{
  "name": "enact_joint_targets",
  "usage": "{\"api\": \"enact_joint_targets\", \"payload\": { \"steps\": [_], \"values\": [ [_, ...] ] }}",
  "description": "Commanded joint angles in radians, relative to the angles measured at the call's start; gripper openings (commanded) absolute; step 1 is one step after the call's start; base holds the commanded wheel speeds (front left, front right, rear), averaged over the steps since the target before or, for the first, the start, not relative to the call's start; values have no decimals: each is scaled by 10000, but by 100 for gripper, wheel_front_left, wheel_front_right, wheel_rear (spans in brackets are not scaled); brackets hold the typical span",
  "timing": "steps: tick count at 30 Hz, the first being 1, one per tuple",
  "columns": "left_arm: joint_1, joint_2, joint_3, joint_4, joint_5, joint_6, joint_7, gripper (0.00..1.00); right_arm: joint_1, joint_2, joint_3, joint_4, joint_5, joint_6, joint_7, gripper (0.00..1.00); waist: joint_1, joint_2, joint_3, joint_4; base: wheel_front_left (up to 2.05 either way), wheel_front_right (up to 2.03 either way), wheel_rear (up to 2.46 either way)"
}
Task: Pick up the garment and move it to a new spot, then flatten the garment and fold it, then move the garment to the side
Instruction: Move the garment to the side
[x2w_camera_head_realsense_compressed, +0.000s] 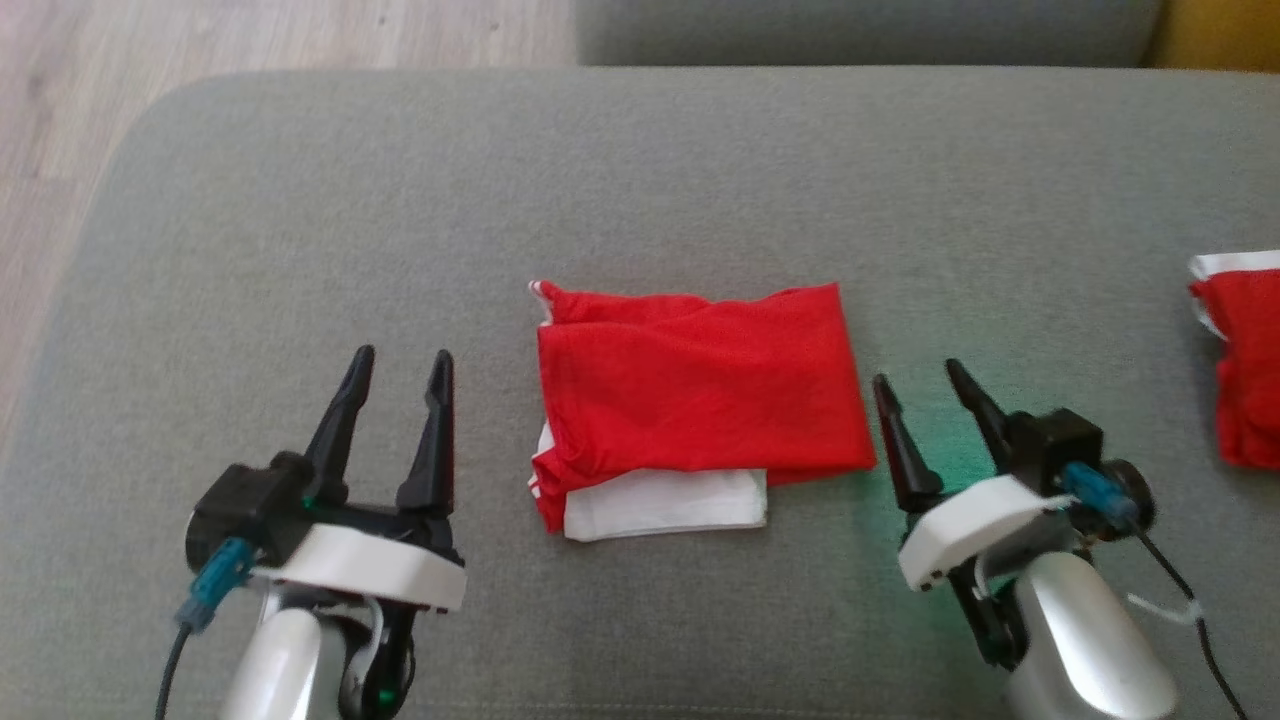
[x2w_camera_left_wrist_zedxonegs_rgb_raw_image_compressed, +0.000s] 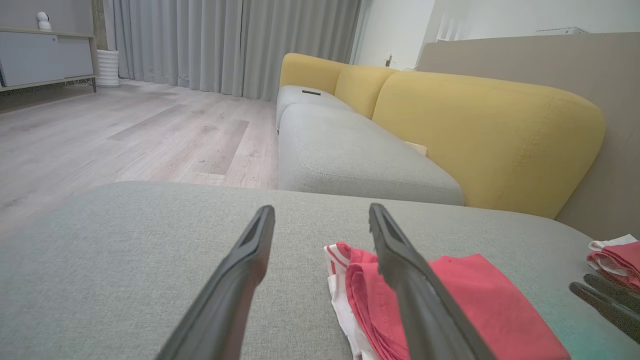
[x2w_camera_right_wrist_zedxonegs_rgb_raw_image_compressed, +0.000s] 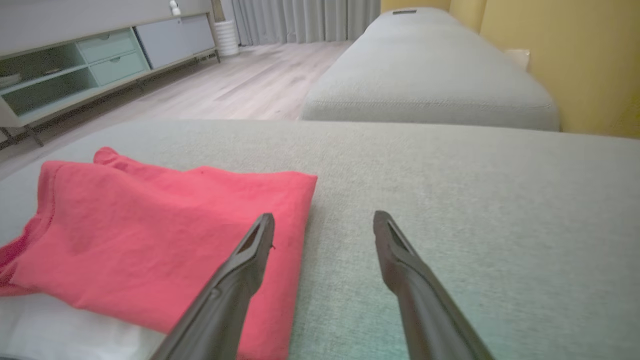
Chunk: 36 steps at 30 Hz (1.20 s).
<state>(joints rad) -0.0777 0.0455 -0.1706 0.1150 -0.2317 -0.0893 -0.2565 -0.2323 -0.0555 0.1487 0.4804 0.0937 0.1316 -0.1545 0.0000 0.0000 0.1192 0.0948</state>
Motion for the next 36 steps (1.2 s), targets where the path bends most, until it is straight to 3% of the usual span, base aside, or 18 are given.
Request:
{"api": "enact_joint_targets", "payload": {
  "steps": [1, 10, 16, 17, 18, 19, 28, 36],
  "values": [
    [-570, 47, 216, -255, -57, -36, -53, 100, -571, 52, 346, -39, 171, -9, 99, 100, 0, 0, 185, 165, 0, 0, 0],
    [-891, 47, -26, -182, -99, -68, -53, 100, -1492, 52, 990, 1674, 2044, -9, 764, 100, 0, 0, 600, 600, 0, 0, 0],
    [-931, 47, -109, -161, -130, -59, -53, 100, -1967, 52, 1561, 2668, 2387, -9, 1053, 100, 0, 0, 640, 697, 0, 0, 0],
    [-921, 47, -109, -152, -127, -58, -53, 100, -2042, 52, 1632, 2818, 2389, -9, 1014, 60, 0, 0, 625, 696, 0, 0, 0],
    [-912, 47, -104, -139, -120, -58, -53, 100, -2122, 52, 1690, 2961, 2327, -9, 923, 9, 0, 0, 594, 688, 0, 0, 0],
    [-899, 47, -92, -130, -107, -59, -53, 100, -2200, 52, 1753, 3096, 2202, -9, 811, 0, 0, 0, 553, 664, 0, 0, 0],
    [-713, 47, -125, -183, 183, -157, -53, 100, -2839, -112, 1703, 3554, -46, -9, -574, 0, 0, 0, 87, -195, 0, 0, 0],
    [-834, 47, -899, -293, 342, -246, -53, 100, -3203, -1390, 2270, 2424, -1471, -9, -779, 0, 0, 0, -103, -1635, 0, 0, 0]
  ]
}}
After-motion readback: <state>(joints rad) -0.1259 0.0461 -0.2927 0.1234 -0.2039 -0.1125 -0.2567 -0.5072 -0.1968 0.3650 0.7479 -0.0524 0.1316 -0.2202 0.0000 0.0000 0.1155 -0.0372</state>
